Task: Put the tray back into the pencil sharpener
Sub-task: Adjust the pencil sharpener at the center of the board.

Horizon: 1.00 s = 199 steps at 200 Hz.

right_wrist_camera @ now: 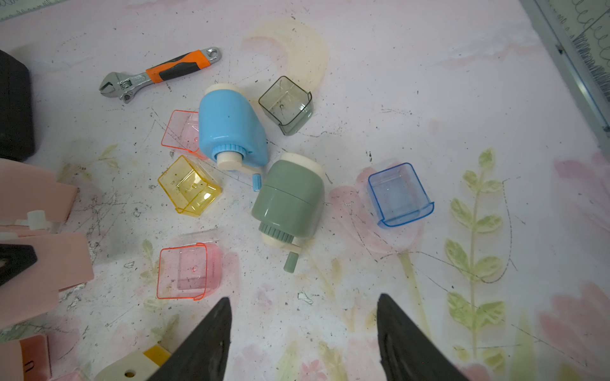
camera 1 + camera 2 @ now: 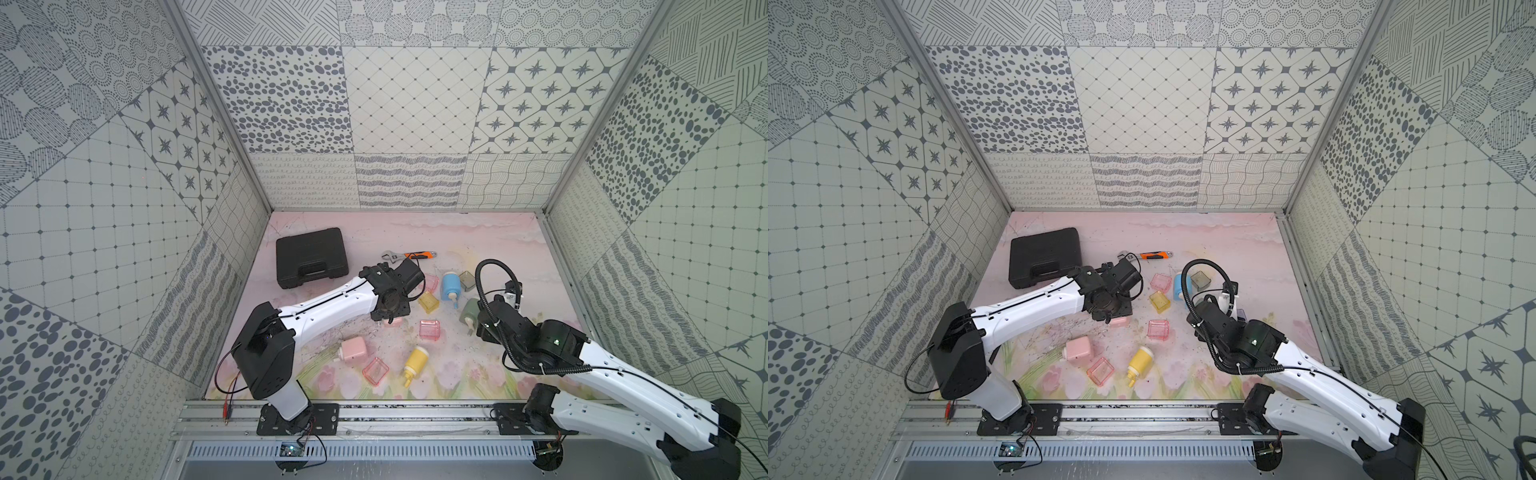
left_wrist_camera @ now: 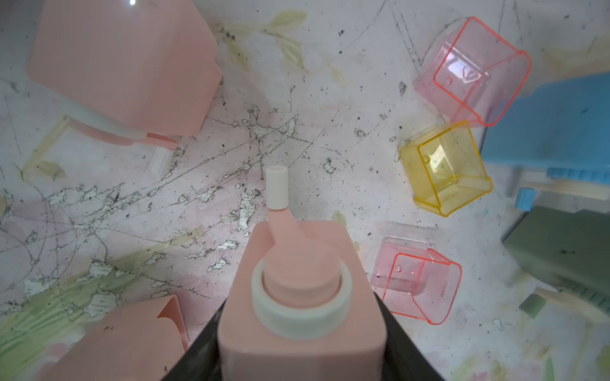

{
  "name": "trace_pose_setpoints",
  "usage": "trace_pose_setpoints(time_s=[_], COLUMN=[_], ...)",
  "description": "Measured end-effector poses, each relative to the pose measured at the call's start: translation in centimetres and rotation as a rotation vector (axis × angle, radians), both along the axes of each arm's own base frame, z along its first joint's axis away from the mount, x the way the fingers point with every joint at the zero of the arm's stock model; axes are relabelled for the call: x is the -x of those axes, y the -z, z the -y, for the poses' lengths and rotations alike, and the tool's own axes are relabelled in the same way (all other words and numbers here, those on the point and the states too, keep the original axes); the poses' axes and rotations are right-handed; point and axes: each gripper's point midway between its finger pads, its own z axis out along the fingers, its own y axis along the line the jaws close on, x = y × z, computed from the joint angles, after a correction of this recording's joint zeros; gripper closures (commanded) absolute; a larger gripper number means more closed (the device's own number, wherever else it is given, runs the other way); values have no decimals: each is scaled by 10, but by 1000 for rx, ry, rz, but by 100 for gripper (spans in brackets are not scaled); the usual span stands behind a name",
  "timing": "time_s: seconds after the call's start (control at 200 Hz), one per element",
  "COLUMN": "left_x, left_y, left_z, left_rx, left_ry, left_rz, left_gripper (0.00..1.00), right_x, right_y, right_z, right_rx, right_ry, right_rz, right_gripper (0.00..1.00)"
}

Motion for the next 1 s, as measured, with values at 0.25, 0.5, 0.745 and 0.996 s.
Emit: trace_pose_setpoints(time_s=[0.25, 0.5, 0.745, 0.996], left_x=[4, 5, 8, 8], left_y=[20, 38, 53, 55], left_z=[-4, -9, -9, -7], left_rx=[-29, -65, -74, -62], left_ry=[-298, -488, -577, -607], left_rz=[-56, -80, -107, -112], left_gripper=[82, 78, 55, 18], right_x=[-4, -5, -3, -2], right_y=[-15, -17, -16, -17], right_z=[-4, -3, 0, -2], right_rx=[11, 25, 37, 31], right_ry=[-28, -32, -33, -47], right_rz=[26, 27, 18, 18], right_gripper=[29, 29, 28, 25])
